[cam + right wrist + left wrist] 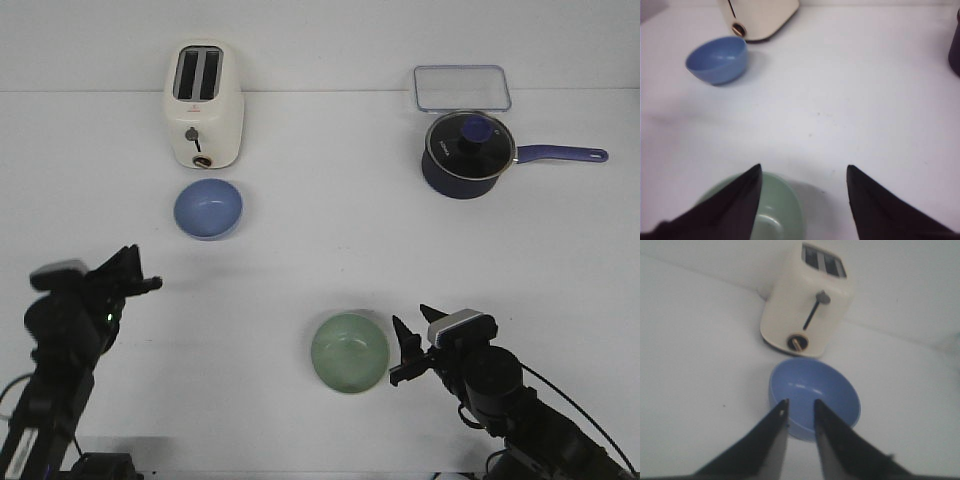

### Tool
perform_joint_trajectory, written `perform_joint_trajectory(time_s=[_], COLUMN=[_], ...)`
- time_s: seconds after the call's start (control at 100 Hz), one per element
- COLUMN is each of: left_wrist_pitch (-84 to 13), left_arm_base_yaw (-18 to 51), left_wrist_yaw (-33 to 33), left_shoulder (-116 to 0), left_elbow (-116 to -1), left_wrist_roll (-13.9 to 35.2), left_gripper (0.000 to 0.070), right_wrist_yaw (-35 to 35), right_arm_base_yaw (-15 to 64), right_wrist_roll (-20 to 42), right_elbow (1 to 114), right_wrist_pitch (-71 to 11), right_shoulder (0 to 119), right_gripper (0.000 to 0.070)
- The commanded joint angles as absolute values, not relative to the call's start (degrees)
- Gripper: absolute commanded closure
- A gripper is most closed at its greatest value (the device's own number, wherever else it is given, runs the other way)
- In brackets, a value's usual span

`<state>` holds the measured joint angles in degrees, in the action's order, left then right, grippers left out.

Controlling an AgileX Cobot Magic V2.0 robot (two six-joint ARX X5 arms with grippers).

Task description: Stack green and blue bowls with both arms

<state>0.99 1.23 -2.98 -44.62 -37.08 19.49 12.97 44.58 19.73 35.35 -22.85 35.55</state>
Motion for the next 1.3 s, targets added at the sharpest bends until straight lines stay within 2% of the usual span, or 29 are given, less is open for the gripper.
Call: perform_joint_trajectory(time_s=[0.0,0.03,0.06,0.3,0.5,0.58,0.81,1.04,1.29], left_wrist_pitch=[-2.9,-4.86,-6.85,-18.02,-17.15,-16.36,-14.28,-16.51,-22.5], left_arm_base_yaw=[1.15,1.17,1.17,1.19,1.3,1.32,1.83,2.52,8.99], left_wrist_yaw=[-4.8,-5.06,-5.06,-5.08,-5.1,-5.08,-4.95,-5.93,-8.03], left_shoulder=[-57.87,-62.0,-65.93,-91.42,-102.17,-103.94,-105.16,-102.02,-85.86], left_elbow=[-45.78,-49.01,-52.12,-70.61,-75.64,-75.64,-75.64,-75.66,-75.26], left_wrist_roll=[16.86,16.86,16.86,16.45,15.64,15.64,15.59,14.15,11.7], left_gripper=[0.0321,0.0266,0.0252,0.0253,0.0259,0.0346,0.07,0.069,0.0691], right_wrist_yaw=[13.37,13.37,13.37,13.58,13.96,14.0,14.0,14.0,14.02], right_arm_base_yaw=[45.06,45.06,45.06,45.06,45.06,45.06,45.06,45.06,45.06], right_wrist_roll=[18.98,18.96,18.98,18.37,18.13,18.13,18.15,18.13,18.11], right_elbow=[35.51,35.51,35.51,35.51,35.51,35.51,35.51,35.51,35.51], right_wrist_pitch=[-22.2,-22.2,-22.2,-21.61,-21.43,-21.41,-21.43,-21.45,-21.43], right_shoulder=[36.62,36.95,37.28,38.04,38.04,38.04,38.02,37.93,37.91], right_gripper=[0.0342,0.0342,0.0342,0.0342,0.0342,0.0343,0.0342,0.0342,0.0342])
